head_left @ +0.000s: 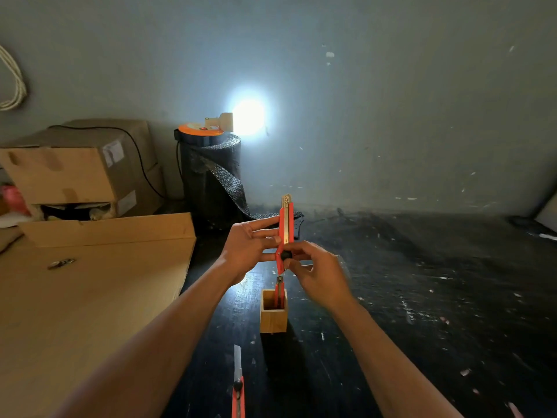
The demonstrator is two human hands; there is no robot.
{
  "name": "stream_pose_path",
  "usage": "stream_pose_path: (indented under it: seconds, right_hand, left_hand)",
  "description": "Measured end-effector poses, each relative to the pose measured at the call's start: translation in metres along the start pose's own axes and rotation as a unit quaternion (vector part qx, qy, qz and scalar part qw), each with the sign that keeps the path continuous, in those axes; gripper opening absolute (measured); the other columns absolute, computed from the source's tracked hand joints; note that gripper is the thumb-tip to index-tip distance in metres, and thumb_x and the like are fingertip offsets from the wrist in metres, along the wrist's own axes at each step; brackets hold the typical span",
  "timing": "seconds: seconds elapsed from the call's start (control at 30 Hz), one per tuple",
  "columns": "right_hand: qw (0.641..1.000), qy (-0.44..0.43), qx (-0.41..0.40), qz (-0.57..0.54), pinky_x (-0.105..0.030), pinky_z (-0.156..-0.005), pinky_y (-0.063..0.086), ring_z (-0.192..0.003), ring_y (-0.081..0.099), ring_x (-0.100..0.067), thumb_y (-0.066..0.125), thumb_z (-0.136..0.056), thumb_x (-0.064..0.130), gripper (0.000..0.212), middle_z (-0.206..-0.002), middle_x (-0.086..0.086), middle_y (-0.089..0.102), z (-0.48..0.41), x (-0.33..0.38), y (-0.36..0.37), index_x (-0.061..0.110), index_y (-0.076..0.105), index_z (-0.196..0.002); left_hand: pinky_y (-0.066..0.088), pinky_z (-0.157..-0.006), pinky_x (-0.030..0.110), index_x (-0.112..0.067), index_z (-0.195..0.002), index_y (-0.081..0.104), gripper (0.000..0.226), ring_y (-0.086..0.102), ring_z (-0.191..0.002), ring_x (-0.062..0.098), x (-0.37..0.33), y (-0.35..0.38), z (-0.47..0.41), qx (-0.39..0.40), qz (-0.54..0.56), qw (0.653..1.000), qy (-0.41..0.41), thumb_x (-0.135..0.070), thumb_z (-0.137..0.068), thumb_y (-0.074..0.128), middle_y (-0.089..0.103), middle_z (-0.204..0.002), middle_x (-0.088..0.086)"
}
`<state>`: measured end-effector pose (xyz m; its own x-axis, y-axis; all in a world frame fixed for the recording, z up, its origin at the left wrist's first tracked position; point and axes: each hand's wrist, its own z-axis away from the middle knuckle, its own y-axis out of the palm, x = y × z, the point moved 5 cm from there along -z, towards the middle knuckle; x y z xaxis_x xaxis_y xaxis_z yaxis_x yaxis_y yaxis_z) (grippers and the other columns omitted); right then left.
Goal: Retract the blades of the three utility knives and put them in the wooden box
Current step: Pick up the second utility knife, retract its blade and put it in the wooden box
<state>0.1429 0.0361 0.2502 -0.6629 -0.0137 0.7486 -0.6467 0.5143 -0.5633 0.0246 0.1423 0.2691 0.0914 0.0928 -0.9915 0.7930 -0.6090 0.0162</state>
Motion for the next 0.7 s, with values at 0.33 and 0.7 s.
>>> stream_pose_path:
  seconds: [0.33, 0.7]
  right_hand:
    - [1.0, 0.001, -0.006, 0.007, -0.005, -0.077, 0.043, -0.098, 0.058, -0.001, 0.069, -0.094, 0.016, 0.03, -0.124, 0.002, 0.069, 0.0046, 0.0006, -0.0011, 0.023, 0.065, -0.122]
    - [1.0, -0.007, -0.011, 0.006, 0.005, -0.063, 0.043, -0.093, 0.057, -0.002, 0.067, -0.095, 0.015, 0.027, -0.121, 0.002, 0.069, 0.0045, 0.0006, -0.0019, 0.022, 0.065, -0.121]
  left_hand:
    - [0.061, -0.057, 0.022, -0.015, -0.127, 0.069, 0.04, 0.081, -0.076, 0.011, -0.0008, 0.0013, -0.0047, -0.005, -0.002, 1.0, 0.009, 0.006, -0.093, 0.067, 0.082, -0.084, -0.012]
    - [0.06, -0.056, 0.022, -0.01, -0.128, 0.07, 0.04, 0.081, -0.076, 0.012, -0.0017, 0.0023, -0.0065, -0.002, -0.001, 1.0, 0.008, 0.006, -0.091, 0.069, 0.082, -0.084, -0.01]
